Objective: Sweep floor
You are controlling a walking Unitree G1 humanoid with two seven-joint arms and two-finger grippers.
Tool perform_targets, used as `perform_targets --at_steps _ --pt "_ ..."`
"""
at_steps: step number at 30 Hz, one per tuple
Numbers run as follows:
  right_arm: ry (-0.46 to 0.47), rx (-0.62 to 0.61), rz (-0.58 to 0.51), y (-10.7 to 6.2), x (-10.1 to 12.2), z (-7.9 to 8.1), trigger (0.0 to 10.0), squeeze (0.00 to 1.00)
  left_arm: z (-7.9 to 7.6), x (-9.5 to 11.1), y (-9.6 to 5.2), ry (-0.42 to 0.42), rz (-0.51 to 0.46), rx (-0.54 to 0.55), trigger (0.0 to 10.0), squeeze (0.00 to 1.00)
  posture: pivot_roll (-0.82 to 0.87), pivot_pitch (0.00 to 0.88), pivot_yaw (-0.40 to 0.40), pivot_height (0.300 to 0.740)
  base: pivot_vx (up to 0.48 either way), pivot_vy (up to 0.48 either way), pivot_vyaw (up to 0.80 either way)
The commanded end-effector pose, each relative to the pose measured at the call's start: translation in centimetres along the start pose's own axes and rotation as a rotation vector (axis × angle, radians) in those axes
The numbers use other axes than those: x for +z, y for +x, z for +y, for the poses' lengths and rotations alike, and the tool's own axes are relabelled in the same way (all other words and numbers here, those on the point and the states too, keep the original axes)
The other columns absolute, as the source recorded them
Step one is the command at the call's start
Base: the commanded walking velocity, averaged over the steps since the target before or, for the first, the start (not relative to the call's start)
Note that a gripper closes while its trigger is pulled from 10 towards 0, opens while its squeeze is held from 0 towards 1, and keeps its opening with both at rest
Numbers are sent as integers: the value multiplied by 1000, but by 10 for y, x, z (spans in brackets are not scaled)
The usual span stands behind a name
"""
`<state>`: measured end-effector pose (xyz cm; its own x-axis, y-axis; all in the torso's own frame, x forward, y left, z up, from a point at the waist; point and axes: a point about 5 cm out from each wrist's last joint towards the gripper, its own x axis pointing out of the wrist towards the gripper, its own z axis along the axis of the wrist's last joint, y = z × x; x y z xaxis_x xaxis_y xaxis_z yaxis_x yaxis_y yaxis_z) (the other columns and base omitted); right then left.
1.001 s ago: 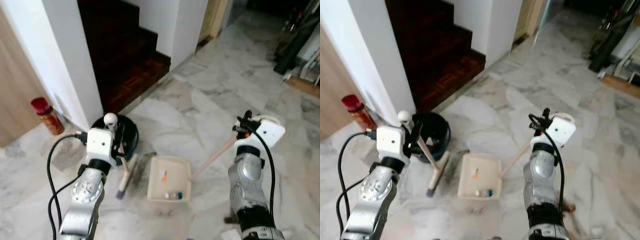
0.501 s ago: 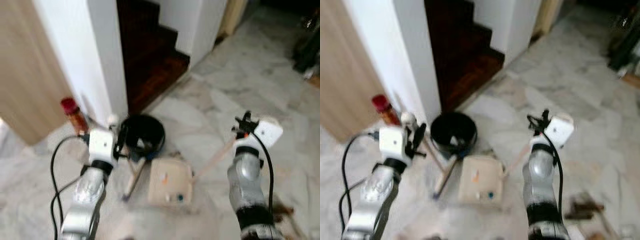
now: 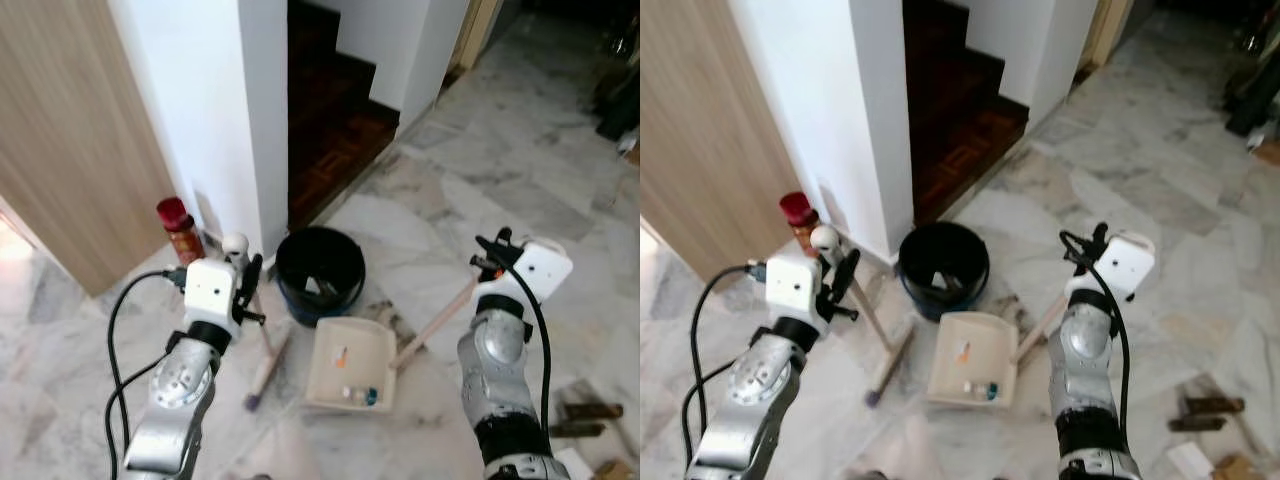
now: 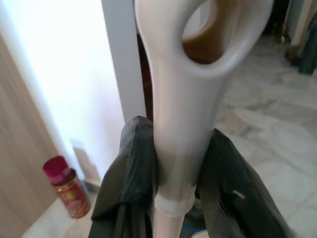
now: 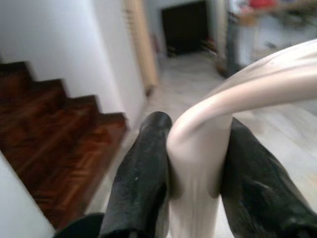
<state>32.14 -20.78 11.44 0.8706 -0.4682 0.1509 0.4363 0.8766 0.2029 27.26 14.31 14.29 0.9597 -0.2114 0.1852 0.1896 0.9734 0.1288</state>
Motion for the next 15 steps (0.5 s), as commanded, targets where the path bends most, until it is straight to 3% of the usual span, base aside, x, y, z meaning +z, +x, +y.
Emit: perform_targets --at_steps 1,5,15 --pt "26 -12 -65 6 15 1 10000 0 -6 9 1 -9 -46 -28 10000 0 124 118 -45 740 0 0 0" --pt "27 -26 -71 5 16 0 10000 0 -5 9 2 -19 -41 -28 10000 0 123 118 -46 740 0 0 0" --pt "54 -38 -69 5 16 -1 10000 0 -4 7 3 -13 -34 -29 10000 0 123 111 -48 740 0 480 0"
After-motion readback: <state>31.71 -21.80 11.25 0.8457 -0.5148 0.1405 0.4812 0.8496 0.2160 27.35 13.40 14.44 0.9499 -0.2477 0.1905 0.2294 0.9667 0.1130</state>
